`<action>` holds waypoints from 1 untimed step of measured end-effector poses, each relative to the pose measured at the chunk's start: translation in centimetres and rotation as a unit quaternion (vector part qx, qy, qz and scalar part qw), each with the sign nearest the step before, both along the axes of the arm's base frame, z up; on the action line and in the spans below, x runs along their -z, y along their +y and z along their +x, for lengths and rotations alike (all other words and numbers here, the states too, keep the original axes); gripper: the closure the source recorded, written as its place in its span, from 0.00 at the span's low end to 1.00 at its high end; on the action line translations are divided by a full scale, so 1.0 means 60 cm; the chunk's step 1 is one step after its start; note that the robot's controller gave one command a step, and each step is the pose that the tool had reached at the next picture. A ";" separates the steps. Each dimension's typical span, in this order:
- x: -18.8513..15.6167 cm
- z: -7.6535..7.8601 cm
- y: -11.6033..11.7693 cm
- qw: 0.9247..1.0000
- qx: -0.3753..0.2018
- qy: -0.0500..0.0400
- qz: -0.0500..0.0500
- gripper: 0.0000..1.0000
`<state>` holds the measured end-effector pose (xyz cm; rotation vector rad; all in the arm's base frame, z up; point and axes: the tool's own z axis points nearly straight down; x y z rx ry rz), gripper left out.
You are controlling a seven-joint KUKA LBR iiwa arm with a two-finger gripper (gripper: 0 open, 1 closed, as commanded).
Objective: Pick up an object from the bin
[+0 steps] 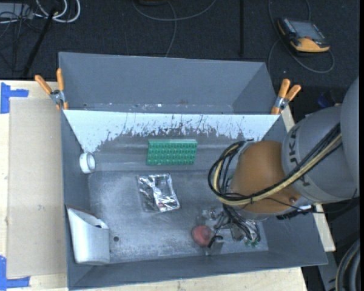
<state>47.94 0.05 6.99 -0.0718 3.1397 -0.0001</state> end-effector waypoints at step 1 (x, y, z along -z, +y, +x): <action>-0.219 0.014 -0.007 1.000 -0.014 -0.004 0.000 1.00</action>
Offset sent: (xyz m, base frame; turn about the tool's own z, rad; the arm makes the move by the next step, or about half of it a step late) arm 0.0061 -0.0044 0.1278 -0.0290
